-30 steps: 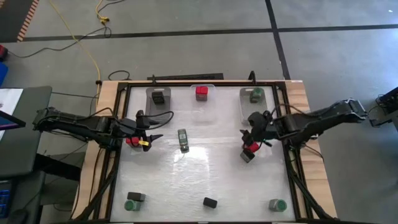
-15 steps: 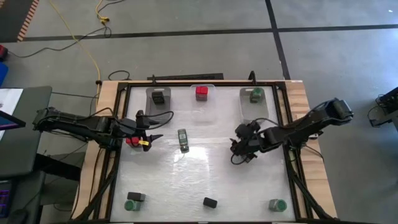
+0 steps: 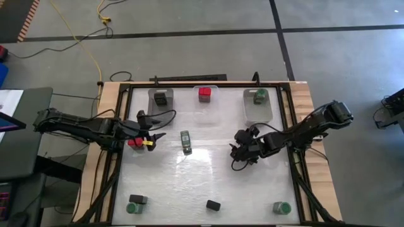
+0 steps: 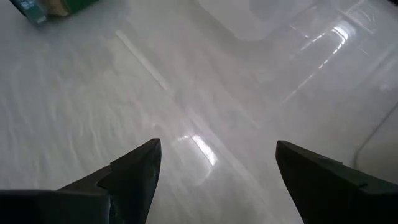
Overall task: Sort spices by type
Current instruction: Put the green seasoning bottle into the gray bin
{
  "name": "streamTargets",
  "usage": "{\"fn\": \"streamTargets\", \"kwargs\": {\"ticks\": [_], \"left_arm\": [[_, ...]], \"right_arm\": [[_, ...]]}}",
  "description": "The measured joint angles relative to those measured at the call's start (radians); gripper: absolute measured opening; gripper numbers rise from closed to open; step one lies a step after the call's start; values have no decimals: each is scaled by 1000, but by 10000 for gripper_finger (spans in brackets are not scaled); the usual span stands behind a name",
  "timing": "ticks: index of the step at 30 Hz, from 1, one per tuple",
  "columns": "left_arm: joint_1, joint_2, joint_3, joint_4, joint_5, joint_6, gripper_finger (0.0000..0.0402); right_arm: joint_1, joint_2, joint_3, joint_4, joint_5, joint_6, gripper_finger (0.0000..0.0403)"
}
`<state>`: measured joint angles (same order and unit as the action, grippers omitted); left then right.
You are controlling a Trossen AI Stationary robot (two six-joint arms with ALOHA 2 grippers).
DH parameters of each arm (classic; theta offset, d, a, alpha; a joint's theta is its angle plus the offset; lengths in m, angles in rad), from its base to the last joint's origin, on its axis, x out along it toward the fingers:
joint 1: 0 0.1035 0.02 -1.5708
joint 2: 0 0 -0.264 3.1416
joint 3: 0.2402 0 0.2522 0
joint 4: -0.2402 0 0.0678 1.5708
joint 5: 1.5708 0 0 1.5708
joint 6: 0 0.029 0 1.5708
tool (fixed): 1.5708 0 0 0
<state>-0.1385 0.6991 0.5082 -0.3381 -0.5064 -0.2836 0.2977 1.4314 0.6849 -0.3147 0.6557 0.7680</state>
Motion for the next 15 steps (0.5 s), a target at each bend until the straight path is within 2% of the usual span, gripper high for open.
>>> {"fn": "streamTargets", "kwargs": {"ticks": [8,15], "left_arm": [[-60,181,114,-11,-8,-23,290],[-80,312,237,-24,-61,-16,290]], "right_arm": [[0,-32,0,2,0,-43,345],[0,-32,0,0,-2,-43,345]]}}
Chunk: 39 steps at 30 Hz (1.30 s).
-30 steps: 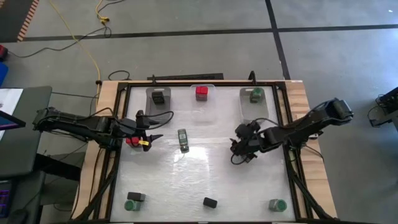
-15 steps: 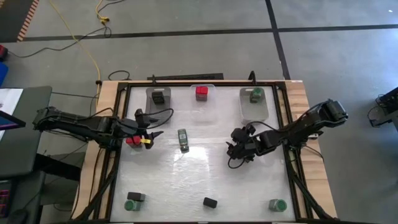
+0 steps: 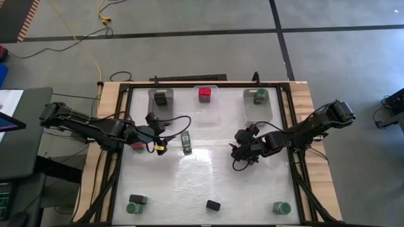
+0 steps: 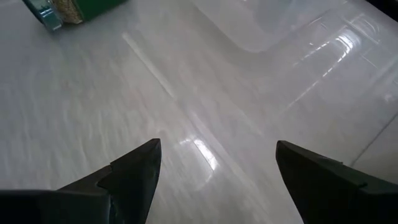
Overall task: Sort spices by type
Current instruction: Put the green seasoning bottle into the gray bin
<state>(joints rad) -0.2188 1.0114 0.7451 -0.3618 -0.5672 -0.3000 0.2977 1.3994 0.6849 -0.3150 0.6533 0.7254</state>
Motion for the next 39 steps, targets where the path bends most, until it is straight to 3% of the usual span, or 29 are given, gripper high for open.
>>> {"fn": "streamTargets", "kwargs": {"ticks": [7,16,21,30,35,39], "left_arm": [[-62,129,184,-219,-87,-45,290],[-222,300,482,-553,-82,-325,290],[-317,358,584,-668,-54,-497,290],[-483,417,628,-712,-28,-752,290],[-575,416,628,-747,87,-878,290],[-657,429,628,-796,131,-873,290]], "right_arm": [[0,0,0,0,-1,0,345],[2,0,1,-6,-2,0,345],[11,0,1,-15,-3,0,345],[44,0,1,-18,-3,36,345],[72,0,1,-17,-3,94,345],[94,0,1,-17,-3,118,345]]}}
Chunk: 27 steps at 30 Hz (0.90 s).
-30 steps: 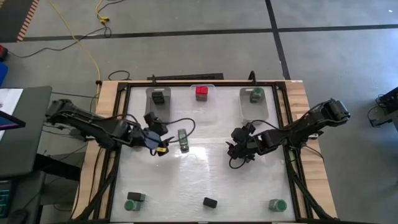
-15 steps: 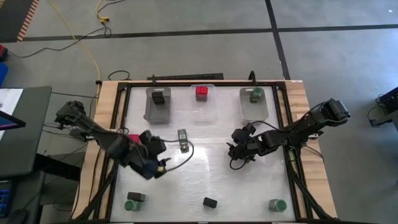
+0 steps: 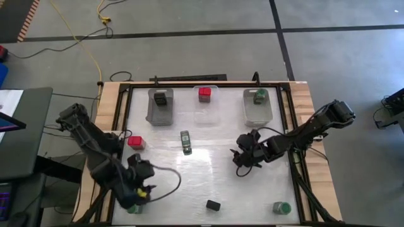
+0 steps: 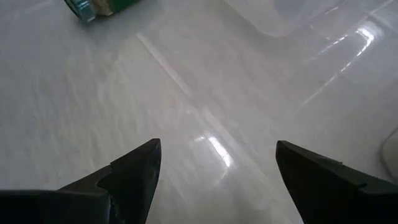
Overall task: Sort spices by type
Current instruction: Put the green seasoning bottle into the gray bin
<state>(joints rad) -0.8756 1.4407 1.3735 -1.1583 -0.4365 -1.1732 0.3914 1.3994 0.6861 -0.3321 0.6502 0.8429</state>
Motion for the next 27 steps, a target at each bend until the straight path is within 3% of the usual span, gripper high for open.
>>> {"fn": "streamTargets", "kwargs": {"ticks": [6,17,27], "left_arm": [[-93,44,0,-41,103,129,290],[-183,168,20,-18,319,-63,290],[-253,282,126,-60,311,-48,290]], "right_arm": [[15,0,0,2,0,24,345],[5,0,0,4,0,24,345],[4,0,0,3,0,22,345]]}}
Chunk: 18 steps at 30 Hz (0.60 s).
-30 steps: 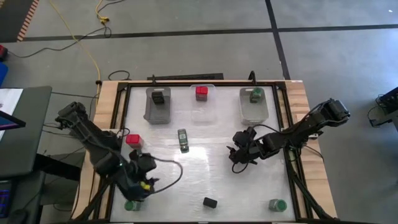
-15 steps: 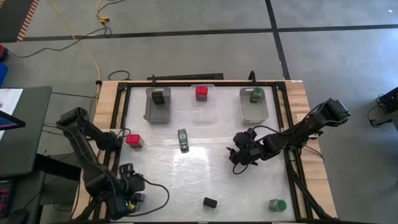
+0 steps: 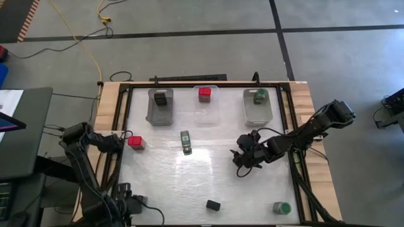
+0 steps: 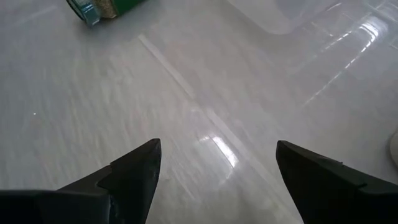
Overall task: Sort spices by type
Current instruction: Put the green seasoning bottle into the gray bin
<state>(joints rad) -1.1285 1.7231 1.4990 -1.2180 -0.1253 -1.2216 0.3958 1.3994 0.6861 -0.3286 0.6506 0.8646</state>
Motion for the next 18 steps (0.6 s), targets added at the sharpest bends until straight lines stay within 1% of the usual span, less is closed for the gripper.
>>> {"fn": "streamTargets", "kwargs": {"ticks": [2,7,18], "left_arm": [[-2,11,0,-10,6,21,290],[-2,17,0,-31,14,17,290],[-2,17,0,-13,0,12,290]], "right_arm": [[0,0,0,0,0,0,345],[0,0,0,0,0,0,345],[0,0,0,0,0,0,345]]}}
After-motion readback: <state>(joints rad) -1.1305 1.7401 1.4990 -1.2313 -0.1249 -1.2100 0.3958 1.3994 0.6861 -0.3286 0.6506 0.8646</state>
